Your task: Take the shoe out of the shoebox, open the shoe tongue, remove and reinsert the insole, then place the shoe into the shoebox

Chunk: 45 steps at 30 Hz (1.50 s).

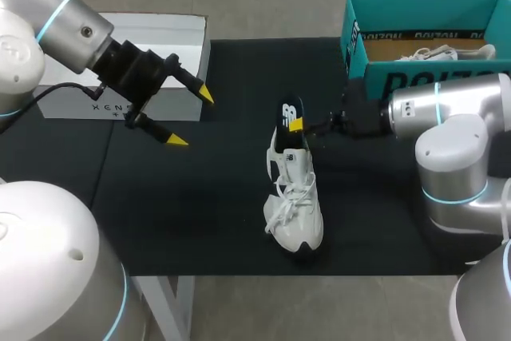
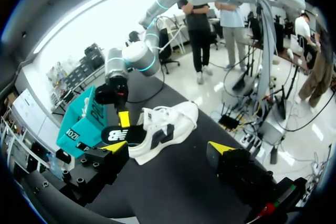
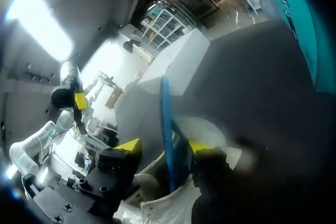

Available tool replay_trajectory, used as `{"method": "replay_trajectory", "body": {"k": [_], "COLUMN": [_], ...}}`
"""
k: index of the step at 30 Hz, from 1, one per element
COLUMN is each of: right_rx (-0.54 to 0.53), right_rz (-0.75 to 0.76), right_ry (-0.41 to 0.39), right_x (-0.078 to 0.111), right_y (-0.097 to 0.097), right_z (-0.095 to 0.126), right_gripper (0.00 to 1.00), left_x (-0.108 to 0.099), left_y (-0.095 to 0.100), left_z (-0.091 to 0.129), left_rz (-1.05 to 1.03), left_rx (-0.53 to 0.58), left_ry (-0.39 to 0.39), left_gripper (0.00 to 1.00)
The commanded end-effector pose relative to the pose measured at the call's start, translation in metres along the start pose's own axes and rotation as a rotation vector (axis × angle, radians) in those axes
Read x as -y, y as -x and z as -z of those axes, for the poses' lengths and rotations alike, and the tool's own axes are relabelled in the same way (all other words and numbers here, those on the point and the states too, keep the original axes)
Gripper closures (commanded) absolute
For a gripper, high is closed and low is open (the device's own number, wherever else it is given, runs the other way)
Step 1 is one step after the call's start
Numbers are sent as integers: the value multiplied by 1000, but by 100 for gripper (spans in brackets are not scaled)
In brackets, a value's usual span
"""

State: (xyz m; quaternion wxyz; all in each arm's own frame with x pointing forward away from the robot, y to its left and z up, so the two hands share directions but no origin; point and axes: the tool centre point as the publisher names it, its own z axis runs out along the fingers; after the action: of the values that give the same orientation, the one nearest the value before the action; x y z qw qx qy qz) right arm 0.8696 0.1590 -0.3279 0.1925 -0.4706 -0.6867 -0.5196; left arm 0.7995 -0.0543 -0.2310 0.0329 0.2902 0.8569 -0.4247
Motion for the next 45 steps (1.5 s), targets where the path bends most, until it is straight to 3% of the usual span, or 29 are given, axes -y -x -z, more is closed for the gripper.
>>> {"method": "replay_trajectory", "body": {"k": [1,15,33,34,37,38,45], "right_rx": [5,12,29,29,29,30,35], "right_rz": [-3,-20,-83,-84,-73,-65,-36], "right_ry": [-4,-20,-77,-78,-70,-67,-54], "right_x": [1,10,48,47,39,36,18], "right_y": [-1,0,4,4,2,1,1], "right_z": [-1,-1,-7,-8,-8,-9,-10], "right_gripper": [100,100,100,96,62,57,58], "left_x": [0,0,0,0,0,0,0], "left_y": [0,0,0,0,0,0,0], "left_z": [0,0,0,0,0,0,0], "left_rz": [0,0,0,0,0,0,0], "left_rx": [-2,-2,-2,-2,-2,-2,-2], "left_ry": [2,2,2,2,2,2,2], "left_gripper": [0,0,0,0,0,0,0]}}
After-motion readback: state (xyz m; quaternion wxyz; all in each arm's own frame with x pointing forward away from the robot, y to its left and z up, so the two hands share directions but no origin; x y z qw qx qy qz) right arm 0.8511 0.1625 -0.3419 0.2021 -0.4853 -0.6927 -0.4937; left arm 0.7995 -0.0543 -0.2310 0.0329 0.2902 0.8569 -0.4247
